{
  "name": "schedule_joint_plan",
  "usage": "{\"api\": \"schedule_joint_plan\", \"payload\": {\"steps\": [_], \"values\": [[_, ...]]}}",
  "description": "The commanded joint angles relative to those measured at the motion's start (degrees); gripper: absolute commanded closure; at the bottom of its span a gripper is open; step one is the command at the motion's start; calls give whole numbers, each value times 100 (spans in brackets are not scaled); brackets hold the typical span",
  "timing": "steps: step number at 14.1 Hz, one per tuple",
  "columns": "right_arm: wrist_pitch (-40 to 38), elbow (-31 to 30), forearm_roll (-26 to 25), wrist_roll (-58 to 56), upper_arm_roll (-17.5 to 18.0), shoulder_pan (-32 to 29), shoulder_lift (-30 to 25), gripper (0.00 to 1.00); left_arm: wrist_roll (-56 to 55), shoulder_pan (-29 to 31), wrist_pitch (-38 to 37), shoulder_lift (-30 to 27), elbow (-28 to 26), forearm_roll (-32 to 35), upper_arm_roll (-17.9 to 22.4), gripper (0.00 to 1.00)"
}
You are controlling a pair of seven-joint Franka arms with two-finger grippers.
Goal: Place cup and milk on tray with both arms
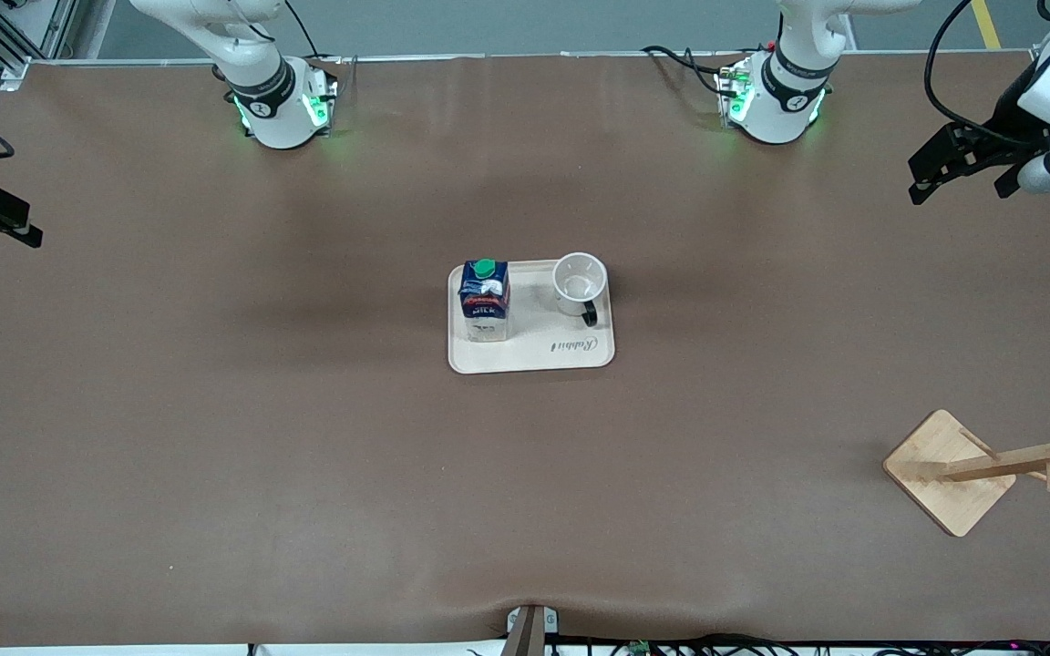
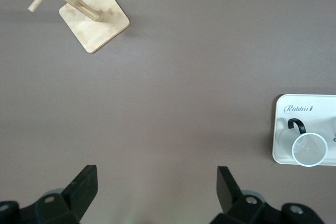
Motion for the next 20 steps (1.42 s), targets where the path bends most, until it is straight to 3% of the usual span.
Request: {"api": "schedule_joint_plan", "payload": {"steps": [1, 6, 20], "values": [[-24, 15, -100, -67, 36, -14, -60, 0, 1, -15, 78, -56, -68, 8, 15, 0], [-33, 23, -118, -67, 54, 57, -60, 0, 9, -6, -133, 260, 345, 17, 24, 0], [-85, 15, -91, -49, 54, 57, -60, 0, 62, 178, -563, 304, 504, 52, 24, 0]]}}
